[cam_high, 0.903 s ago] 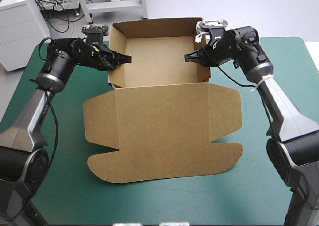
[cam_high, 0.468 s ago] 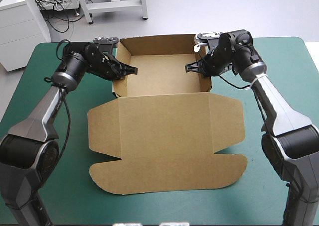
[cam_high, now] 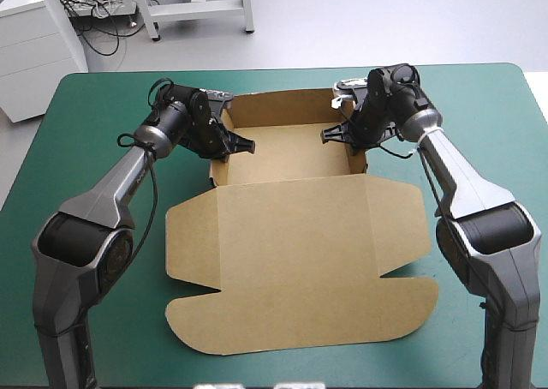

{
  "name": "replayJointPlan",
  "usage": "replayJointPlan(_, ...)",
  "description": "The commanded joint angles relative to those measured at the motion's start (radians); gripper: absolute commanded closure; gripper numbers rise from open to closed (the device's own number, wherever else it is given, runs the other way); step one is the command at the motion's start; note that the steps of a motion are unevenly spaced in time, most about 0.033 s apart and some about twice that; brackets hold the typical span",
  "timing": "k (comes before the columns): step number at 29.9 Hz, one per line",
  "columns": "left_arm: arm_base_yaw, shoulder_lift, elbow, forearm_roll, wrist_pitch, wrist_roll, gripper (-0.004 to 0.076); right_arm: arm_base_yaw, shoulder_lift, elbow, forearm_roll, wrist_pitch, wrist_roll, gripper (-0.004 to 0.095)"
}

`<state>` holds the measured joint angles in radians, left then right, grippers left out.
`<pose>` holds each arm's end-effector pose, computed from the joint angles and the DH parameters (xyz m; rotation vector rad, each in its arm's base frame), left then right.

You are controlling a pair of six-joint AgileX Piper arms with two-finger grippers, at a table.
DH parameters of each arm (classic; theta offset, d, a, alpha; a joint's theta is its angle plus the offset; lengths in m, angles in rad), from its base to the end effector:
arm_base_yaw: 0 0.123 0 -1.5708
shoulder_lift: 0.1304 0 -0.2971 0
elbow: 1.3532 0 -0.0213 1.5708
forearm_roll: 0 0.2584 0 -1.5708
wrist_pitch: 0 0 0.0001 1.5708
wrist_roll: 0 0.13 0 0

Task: Fold the box

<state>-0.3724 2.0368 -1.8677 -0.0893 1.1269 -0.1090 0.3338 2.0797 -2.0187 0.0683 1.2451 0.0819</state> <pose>0.4360 -0.1815 0.2478 0.3350 2.7809 -0.2415 0.4505 0.1651 0.2677 -0.3379 2.7843 0.1970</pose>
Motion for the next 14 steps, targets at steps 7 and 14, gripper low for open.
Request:
replayJointPlan(7,-0.041,-0.027,-0.068,-0.061,0.071,0.045,0.0756,0.011,0.002,-0.031,0.161,0.002,-0.047,0.0926)
replayJointPlan(14,-0.041,0.008,-0.068,-0.050,0.076,0.079,0.0756,0.011,0.030,-0.031,0.135,0.002,-0.047,0.0926)
